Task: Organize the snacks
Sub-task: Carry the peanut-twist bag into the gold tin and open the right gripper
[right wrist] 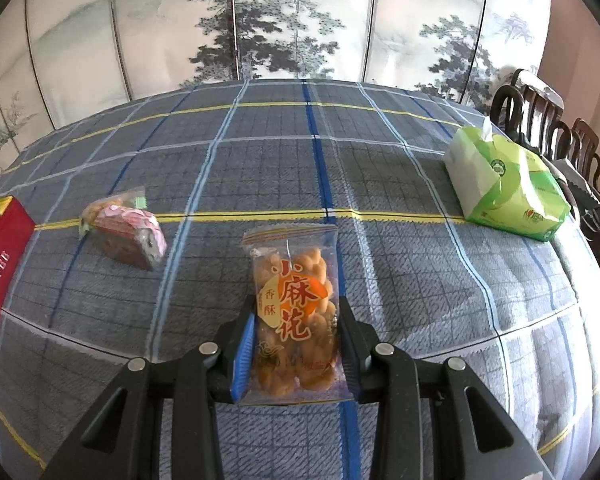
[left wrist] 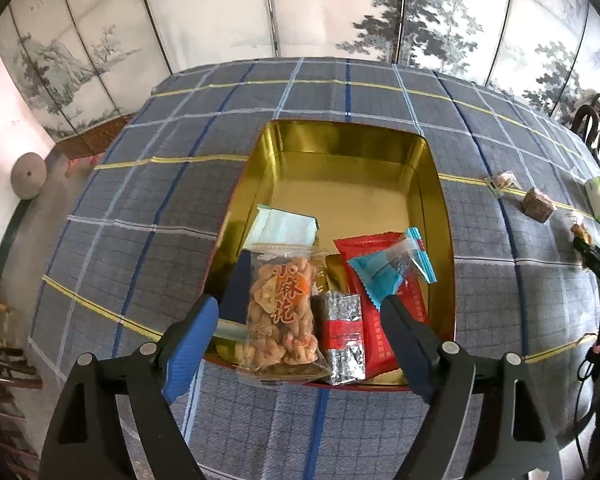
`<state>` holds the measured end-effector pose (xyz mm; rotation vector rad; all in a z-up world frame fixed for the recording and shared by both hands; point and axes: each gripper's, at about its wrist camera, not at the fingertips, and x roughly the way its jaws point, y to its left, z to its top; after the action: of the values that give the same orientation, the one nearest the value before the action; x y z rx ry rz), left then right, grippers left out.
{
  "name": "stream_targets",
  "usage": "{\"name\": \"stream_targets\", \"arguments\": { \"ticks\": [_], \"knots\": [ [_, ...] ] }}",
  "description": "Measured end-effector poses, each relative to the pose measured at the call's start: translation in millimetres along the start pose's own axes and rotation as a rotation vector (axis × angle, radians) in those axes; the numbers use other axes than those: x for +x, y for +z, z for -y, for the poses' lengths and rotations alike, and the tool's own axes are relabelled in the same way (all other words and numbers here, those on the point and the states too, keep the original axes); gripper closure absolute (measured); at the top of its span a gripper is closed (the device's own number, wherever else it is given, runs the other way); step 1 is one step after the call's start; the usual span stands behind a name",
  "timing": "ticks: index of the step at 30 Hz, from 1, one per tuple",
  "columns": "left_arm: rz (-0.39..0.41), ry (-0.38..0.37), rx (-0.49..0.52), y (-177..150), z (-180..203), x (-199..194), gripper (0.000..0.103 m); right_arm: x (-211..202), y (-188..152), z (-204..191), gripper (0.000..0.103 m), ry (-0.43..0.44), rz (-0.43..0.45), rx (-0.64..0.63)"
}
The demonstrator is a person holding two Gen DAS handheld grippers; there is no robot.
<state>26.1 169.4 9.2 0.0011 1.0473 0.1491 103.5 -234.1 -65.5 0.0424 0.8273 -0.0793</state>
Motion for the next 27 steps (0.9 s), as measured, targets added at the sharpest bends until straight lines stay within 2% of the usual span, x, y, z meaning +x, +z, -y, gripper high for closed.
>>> {"name": "stream_targets", "arguments": {
  "ticks": [6, 14, 20, 27],
  "knots": [
    [0.022, 0.017, 0.001, -4.3, 3.0, -5.7, 0.015, -12.0, 3.8, -14.0, 0.066, 0.020, 0.010, 0.003],
    [0.018, -0.006, -0.044, -9.9, -5.7, -7.9, 0.012, -37.0, 3.9, -49.8, 0.066, 0.101, 0.038, -0.038],
    [0.025, -0.018, -0.119, -16.2, -21.0, -13.3, 0.009, -57.1, 0.5, -90.6, 0.066, 0.190, 0.048, -0.091],
    [0.050, -0.009, -0.149, -19.2, -35.0, -25.0, 0.008, -85.9, -1.5, -151.0, 0.066, 0.307, 0.065, -0.174]
  ]
}}
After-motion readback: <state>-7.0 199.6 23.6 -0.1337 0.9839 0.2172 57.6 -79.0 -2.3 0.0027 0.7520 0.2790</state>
